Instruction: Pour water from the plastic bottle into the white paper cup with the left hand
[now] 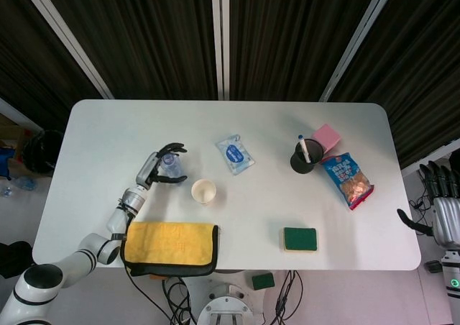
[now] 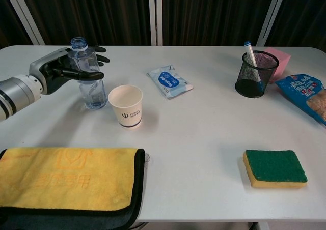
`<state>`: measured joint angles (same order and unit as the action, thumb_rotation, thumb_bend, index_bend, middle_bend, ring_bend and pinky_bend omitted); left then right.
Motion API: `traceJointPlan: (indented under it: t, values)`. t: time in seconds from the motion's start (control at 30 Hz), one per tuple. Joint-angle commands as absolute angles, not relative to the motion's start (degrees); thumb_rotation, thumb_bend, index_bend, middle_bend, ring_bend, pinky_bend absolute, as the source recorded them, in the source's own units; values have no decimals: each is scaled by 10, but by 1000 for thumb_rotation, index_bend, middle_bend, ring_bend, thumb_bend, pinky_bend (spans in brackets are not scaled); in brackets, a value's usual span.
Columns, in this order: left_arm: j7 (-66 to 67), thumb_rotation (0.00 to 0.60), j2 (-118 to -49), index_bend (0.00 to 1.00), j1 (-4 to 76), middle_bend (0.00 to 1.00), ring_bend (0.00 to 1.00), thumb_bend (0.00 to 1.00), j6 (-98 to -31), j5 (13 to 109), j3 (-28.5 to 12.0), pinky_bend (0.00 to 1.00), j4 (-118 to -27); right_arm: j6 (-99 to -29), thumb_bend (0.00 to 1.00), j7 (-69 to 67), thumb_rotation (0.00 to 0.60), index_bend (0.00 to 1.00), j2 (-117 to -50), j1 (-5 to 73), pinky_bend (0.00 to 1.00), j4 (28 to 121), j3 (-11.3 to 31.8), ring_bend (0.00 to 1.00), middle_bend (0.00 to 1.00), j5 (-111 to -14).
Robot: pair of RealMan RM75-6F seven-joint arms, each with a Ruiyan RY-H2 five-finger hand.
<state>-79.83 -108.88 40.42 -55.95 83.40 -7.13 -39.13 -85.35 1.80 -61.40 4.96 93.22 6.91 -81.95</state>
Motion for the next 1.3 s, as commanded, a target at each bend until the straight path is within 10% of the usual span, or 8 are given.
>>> traceJointPlan:
  t: [0.03,1.3]
  values:
    - [-800,600,-1092,263,405,302,180,0,-558,832,-74,261,-388,-852,186,18,516,0,-614,50,0,932,69,0,0,-819]
    - [-792,600,-1100,710,412,699,574,335,-555,828,-83,485,-391,-828,193,12,531,0,-617,52,0,921,66,0,0,-800]
